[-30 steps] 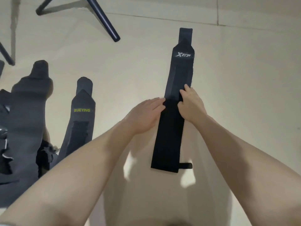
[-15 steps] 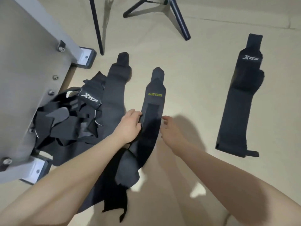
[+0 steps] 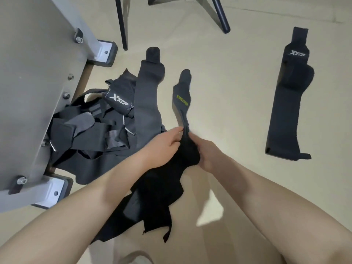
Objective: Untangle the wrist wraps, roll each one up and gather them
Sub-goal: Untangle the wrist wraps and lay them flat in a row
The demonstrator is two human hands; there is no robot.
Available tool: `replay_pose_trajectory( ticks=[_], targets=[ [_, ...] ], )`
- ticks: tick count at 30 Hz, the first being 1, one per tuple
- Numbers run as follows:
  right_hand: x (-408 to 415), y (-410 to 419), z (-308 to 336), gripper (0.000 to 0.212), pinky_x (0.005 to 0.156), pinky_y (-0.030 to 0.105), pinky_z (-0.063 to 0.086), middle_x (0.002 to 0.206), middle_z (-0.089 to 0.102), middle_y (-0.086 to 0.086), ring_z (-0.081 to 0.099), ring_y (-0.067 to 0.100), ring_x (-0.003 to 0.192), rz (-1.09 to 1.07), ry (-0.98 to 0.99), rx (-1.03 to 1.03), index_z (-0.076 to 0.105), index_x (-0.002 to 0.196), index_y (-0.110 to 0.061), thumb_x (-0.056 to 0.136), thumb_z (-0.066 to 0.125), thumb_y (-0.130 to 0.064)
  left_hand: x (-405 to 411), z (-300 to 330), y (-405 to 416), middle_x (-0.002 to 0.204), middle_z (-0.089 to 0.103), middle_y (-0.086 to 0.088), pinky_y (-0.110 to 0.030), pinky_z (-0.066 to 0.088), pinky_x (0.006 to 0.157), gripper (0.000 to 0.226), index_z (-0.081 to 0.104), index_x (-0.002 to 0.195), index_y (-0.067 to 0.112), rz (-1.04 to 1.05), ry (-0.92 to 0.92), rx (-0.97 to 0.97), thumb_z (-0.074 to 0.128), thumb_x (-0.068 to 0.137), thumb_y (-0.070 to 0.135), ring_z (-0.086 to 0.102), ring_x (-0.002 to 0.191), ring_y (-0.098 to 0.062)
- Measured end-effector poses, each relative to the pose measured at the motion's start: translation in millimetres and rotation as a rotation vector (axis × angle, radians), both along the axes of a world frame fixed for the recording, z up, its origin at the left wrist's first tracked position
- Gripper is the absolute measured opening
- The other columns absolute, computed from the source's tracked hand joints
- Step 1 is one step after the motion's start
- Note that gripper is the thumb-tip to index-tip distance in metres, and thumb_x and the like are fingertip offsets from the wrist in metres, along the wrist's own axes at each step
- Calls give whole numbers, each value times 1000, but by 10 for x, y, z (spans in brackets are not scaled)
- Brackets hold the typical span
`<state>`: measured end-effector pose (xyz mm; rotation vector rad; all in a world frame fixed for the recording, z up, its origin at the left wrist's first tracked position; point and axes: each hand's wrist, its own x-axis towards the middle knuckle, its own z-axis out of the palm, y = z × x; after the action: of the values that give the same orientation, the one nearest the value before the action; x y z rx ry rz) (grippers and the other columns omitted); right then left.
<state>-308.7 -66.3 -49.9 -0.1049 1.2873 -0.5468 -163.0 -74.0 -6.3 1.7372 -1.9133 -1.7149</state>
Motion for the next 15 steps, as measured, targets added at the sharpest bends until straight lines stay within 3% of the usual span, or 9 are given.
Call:
replay_pose_trajectory(
  ticks=[2, 5, 7, 10, 11, 12, 14, 15],
  targets=[
    [-84, 6, 100, 27, 74, 30, 57, 99, 70, 15, 68, 24, 84, -31, -83, -80, 64, 112, -3, 97, 49, -20, 147, 74, 32, 132, 53, 11, -20, 31, 105, 51, 25, 147, 22, 33, 78, -54, 39, 100, 10, 44, 123, -3],
    [-388, -85, 213, 8, 56, 24, 54, 88, 66, 13, 64, 22, 72, -55, 235, -223, 58, 98, -5, 95, 52, -9, 345, 13, 86, 139, 48, 12, -22, 29, 105, 48, 27, 146, 26, -99, -52, -62, 38, 100, 16, 40, 129, -6],
    [-677, -154, 163, 3, 65, 29, 52, 89, 63, 10, 61, 25, 79, -16, 532, -251, 57, 95, -7, 93, 56, -9, 432, -115, 118, 149, 36, 6, -32, 22, 112, 47, 29, 146, 24, -381, -353, -180, 38, 100, 25, 28, 139, -15],
    [-910, -97, 35, 42, 95, 39, 42, 126, 49, 15, 48, 33, 113, 288, 1117, -239, 43, 132, -6, 92, 54, -13, 464, -264, 191, 158, 15, 5, -36, 6, 116, 48, 28, 147, 26, -692, -564, -290, 33, 101, 37, 3, 146, -17],
    [-862, -33, 29, 48, 100, 41, 38, 135, 42, 16, 43, 35, 119, 423, 1313, -355, 38, 137, -6, 91, 52, -14, 468, -280, 222, 158, 10, 4, -37, 5, 117, 50, 26, 147, 27, -711, -563, -288, 34, 100, 40, -2, 146, -18],
    [-751, 41, 26, 48, 100, 43, 38, 135, 43, 17, 42, 36, 119, 531, 1404, -604, 41, 134, -6, 88, 50, -14, 475, -286, 255, 159, 7, 3, -38, 4, 117, 53, 25, 148, 29, -713, -552, -278, 35, 98, 44, -6, 146, -19],
    [-451, 228, -19, 40, 93, 45, 45, 119, 56, 18, 52, 38, 110, 816, 1263, -1145, 58, 116, -5, 79, 51, -16, 484, -285, 337, 159, 0, 3, -45, 1, 117, 61, 21, 148, 35, -731, -557, -270, 41, 93, 52, -13, 145, -23],
    [-306, 330, -67, 37, 95, 47, 45, 117, 58, 17, 54, 39, 110, 1043, 1185, -1310, 63, 110, -6, 77, 53, -18, 474, -291, 384, 159, -4, 2, -48, 0, 116, 67, 17, 148, 37, -759, -581, -280, 43, 90, 56, -15, 144, -26]
  ],
)
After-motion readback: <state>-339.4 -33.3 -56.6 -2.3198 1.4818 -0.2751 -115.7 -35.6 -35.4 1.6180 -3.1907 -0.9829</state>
